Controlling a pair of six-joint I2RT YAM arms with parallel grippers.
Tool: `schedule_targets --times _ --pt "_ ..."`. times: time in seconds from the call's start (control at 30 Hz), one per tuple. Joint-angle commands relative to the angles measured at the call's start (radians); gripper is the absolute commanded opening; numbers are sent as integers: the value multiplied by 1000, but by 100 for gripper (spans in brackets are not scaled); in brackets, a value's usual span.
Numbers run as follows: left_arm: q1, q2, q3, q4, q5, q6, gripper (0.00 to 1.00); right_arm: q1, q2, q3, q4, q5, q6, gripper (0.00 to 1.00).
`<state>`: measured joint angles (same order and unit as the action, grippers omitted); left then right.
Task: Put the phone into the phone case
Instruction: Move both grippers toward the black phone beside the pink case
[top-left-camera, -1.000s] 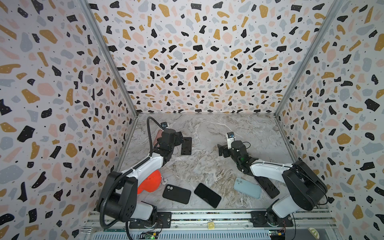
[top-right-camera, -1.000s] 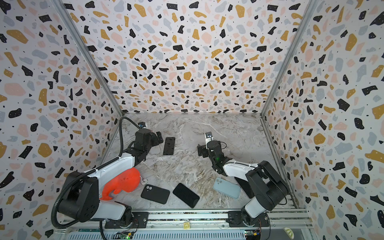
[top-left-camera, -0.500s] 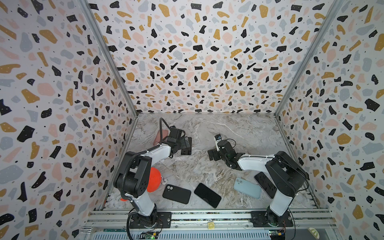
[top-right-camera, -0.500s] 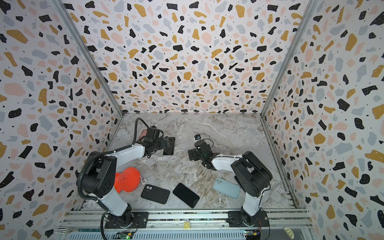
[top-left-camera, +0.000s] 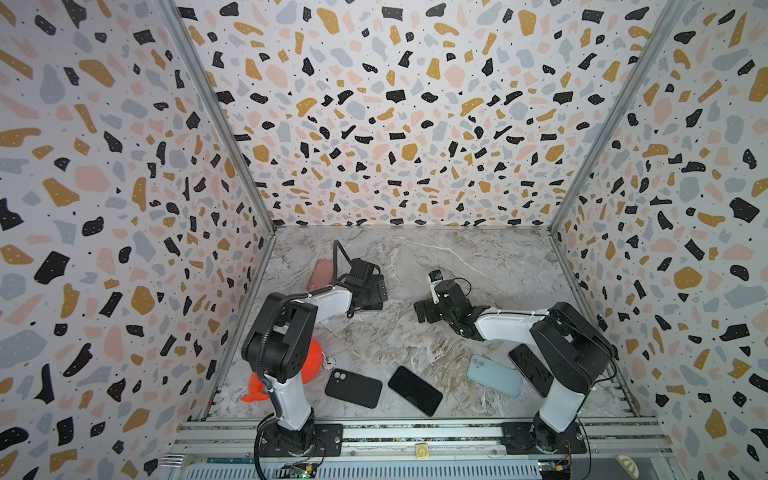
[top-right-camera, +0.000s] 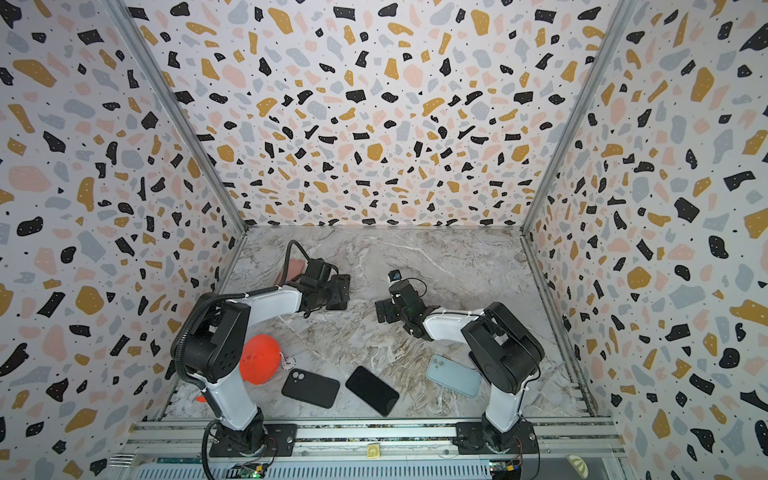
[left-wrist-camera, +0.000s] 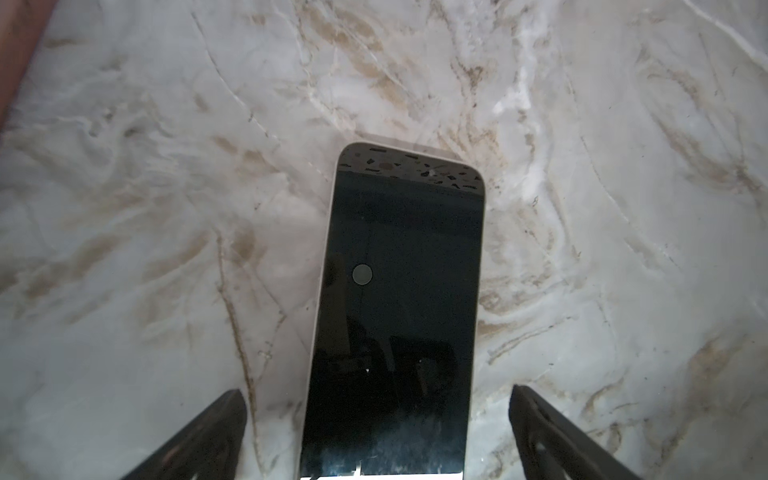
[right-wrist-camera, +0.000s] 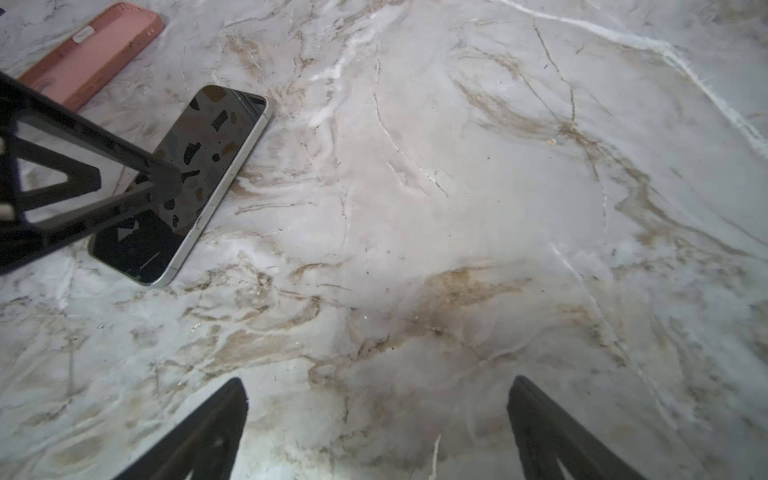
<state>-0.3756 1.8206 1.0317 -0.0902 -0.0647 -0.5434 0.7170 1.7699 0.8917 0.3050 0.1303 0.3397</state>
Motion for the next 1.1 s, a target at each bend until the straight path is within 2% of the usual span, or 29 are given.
schedule_targets --times 0.0,0.8,1.07 --pt "-5 12 28 -3 4 -10 100 -7 -20 -5 0 5 16 99" --pt "-157 38 59 34 40 -83 99 -12 -48 -26 -3 2 52 99" --pt "-146 -60 38 -35 9 -28 100 -8 -57 -12 -3 -66 15 96"
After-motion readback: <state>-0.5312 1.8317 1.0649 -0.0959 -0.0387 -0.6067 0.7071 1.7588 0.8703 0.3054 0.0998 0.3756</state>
